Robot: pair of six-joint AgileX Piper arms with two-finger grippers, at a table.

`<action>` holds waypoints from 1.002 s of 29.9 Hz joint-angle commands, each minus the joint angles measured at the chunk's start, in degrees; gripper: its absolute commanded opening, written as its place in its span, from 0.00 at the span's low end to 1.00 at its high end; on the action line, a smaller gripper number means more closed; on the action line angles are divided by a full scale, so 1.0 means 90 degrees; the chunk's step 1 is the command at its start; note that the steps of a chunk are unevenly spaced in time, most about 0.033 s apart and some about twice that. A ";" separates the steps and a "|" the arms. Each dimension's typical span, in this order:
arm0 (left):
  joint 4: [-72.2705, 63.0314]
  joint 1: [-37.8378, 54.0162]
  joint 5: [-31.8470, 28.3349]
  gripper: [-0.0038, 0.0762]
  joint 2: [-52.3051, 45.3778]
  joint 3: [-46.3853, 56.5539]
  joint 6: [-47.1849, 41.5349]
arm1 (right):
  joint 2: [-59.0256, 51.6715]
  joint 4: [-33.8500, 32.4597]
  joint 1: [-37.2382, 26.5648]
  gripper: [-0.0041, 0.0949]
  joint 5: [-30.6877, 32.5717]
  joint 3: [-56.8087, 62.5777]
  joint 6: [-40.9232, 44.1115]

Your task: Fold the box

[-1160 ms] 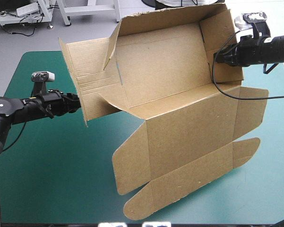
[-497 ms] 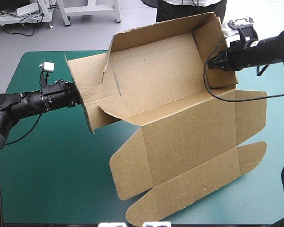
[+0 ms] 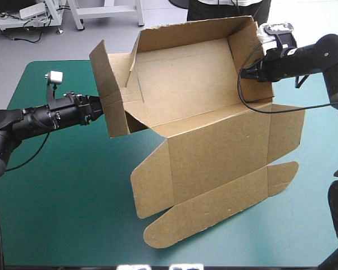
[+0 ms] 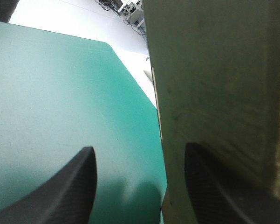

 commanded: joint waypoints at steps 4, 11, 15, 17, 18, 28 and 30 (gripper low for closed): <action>-0.0558 0.0011 0.0592 0.57 -0.0176 -0.0690 -0.0229 | -0.0123 0.0268 0.0219 0.02 -0.0402 -0.0158 0.0027; -0.0310 0.0011 0.0592 0.57 -0.0176 -0.0851 -0.0350 | -0.0009 0.0262 0.0493 0.02 -0.0618 -0.0158 0.0027; -0.0373 0.0011 0.0592 0.57 -0.0176 -0.0851 -0.0378 | 0.0002 0.0101 0.0606 0.02 -0.0821 -0.0158 0.0128; -0.0403 0.0011 0.0592 0.61 -0.0194 -0.0851 -0.0393 | 0.0002 -0.0174 0.0681 0.02 -0.0948 -0.0158 0.0321; -0.0357 0.0011 0.0592 0.63 -0.0220 -0.0851 -0.0393 | 0.0002 -0.0276 0.0692 0.02 -0.0976 -0.0158 0.0381; 0.0009 -0.0228 0.0443 0.68 -0.0354 -0.0851 -0.0393 | 0.0002 -0.0290 0.1000 0.02 -0.1181 -0.0158 0.0577; 0.0039 -0.0274 0.0431 0.68 -0.0354 -0.0851 -0.0393 | 0.0002 -0.0469 0.1156 0.02 -0.1226 -0.0158 0.0757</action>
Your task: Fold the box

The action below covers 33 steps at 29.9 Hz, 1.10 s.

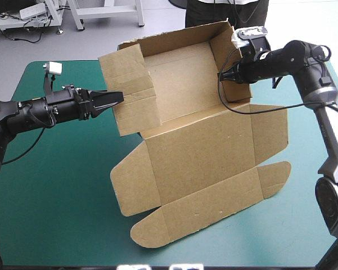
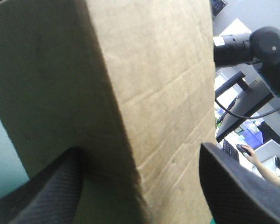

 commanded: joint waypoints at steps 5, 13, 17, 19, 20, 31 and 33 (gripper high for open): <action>0.0122 -0.0116 -0.0039 0.68 -0.0203 -0.0191 -0.0356 | -0.0330 -0.0865 0.0734 0.02 -0.0673 -0.0165 0.1098; 0.1669 -0.0458 -0.1328 0.66 -0.0273 -0.0191 -0.1225 | -0.0322 -0.1384 0.1368 0.02 -0.0844 -0.0165 0.1823; 0.2420 -0.0873 -0.2032 0.63 -0.0394 -0.0191 -0.1624 | -0.0322 -0.1330 0.1465 0.02 -0.0797 -0.0165 0.1861; 0.2969 -0.1089 -0.2375 0.59 -0.0405 -0.0191 -0.2086 | -0.0322 -0.1319 0.1518 0.02 -0.0753 -0.0165 0.1894; 0.3321 -0.1210 -0.2471 0.56 -0.0405 -0.0191 -0.2325 | -0.0322 -0.1334 0.1528 0.02 -0.0721 -0.0165 0.1894; 0.5576 -0.2264 -0.3768 0.52 -0.0265 -0.0191 -0.4369 | -0.0322 -0.1641 0.1784 0.02 -0.0358 -0.0165 0.2371; 0.5940 -0.2264 -0.3768 0.52 -0.0170 -0.0191 -0.4639 | -0.0322 -0.1858 0.1845 0.02 -0.0205 -0.0165 0.2509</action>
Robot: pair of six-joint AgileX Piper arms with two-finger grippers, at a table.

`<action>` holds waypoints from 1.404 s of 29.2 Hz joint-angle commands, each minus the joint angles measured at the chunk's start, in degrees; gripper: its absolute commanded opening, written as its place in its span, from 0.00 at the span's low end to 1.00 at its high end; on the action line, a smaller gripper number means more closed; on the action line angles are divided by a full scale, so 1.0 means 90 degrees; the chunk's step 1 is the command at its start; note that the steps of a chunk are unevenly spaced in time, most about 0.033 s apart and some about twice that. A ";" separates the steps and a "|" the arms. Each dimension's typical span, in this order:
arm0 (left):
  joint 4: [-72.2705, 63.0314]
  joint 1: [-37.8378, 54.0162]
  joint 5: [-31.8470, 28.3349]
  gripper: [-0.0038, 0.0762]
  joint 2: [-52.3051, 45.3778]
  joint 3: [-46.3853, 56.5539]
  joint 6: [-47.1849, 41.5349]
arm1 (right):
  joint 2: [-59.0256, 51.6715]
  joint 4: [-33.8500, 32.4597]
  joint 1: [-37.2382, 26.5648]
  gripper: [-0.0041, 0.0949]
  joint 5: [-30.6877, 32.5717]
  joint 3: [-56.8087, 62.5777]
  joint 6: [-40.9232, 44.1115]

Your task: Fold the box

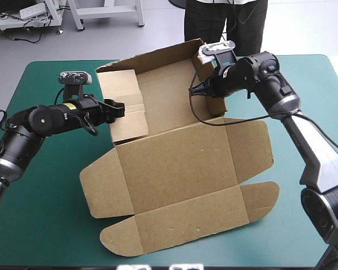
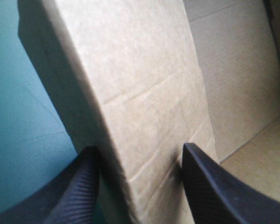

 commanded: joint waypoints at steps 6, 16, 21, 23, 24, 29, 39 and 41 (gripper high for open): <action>0.0487 -0.0111 -0.0354 0.51 0.0231 -0.0183 -0.0634 | -0.0313 0.0239 0.0319 0.02 0.0302 -0.0221 0.0300; 0.0841 -0.0111 -0.0440 0.12 0.0407 -0.0183 -0.0756 | 0.0260 -0.0471 0.1015 0.02 0.0932 -0.0221 0.0637; 0.1045 -0.0111 0.0573 0.07 0.0847 -0.0540 -0.0563 | 0.0516 -0.0471 0.1145 0.02 0.1549 -0.0221 0.0463; 0.1045 -0.0145 0.0983 0.06 0.1083 -0.0733 -0.0407 | 0.0543 -0.0317 0.1144 0.02 0.1549 -0.0181 0.0324; 0.1092 -0.0213 0.1213 0.06 0.1196 -0.0819 -0.0348 | 0.0543 -0.0229 0.1144 0.02 0.1549 -0.0129 0.0296; 0.1444 -0.0377 0.1862 0.06 0.1606 -0.1154 -0.0256 | 0.0543 -0.0198 0.1016 0.02 0.1563 0.0008 0.0229; 0.2672 -0.0377 0.2968 0.06 0.2303 -0.1668 -0.0480 | 0.0543 -0.0203 0.0424 0.02 0.1563 0.0907 0.0019; 0.2644 -0.0377 0.3164 0.06 0.2520 -0.1722 -0.0480 | 0.0555 -0.0201 0.0299 0.02 0.1563 0.1046 0.0005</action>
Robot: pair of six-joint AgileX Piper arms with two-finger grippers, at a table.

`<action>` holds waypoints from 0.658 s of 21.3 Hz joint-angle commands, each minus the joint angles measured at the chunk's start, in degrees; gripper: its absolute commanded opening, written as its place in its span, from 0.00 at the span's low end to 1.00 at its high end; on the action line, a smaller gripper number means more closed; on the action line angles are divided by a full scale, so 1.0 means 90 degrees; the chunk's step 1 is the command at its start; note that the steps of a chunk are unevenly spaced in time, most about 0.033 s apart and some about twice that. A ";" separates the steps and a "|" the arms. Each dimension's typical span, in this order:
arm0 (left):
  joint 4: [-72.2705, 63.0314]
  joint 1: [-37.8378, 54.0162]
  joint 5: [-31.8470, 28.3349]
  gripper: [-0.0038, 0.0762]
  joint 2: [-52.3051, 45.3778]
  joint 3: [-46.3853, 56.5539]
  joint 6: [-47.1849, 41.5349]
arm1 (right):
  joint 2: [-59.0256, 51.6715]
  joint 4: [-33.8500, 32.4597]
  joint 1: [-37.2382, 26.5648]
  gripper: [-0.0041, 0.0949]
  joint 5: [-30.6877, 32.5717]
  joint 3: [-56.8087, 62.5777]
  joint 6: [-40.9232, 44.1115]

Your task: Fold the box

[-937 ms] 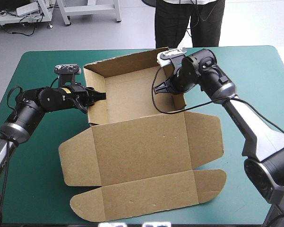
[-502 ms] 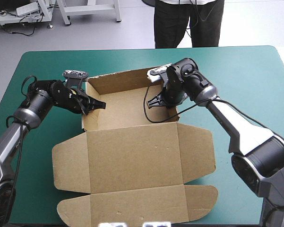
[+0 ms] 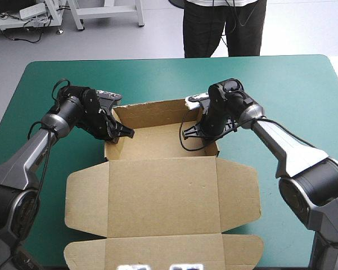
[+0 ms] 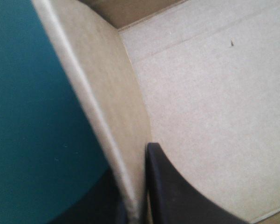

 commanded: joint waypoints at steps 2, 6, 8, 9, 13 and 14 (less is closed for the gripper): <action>0.0117 -0.0046 0.0410 0.06 0.0083 -0.0243 0.0291 | -0.0292 -0.0173 -0.0128 0.02 0.0157 -0.0004 -0.0551; 0.0147 -0.0171 0.0415 0.06 0.0276 -0.0243 0.0291 | -0.0093 -0.0071 -0.0128 0.02 0.0157 0.0006 -0.0562; 0.0161 -0.0224 0.0318 0.06 0.0284 -0.0243 0.0291 | -0.0066 -0.0024 -0.0128 0.02 0.0157 0.0006 -0.0581; 0.0161 -0.0224 0.0290 0.06 0.0284 -0.0243 0.0291 | -0.0066 -0.0053 -0.0128 0.04 0.0157 0.0006 -0.0592; 0.0128 -0.0224 0.0257 0.07 0.0284 -0.0288 0.0122 | -0.0066 0.0136 -0.0143 0.32 0.0157 0.0006 -0.0605; 0.0113 -0.0224 0.0229 0.08 0.0284 -0.0288 0.0024 | -0.0066 0.0166 -0.0143 0.37 0.0157 0.0006 -0.0605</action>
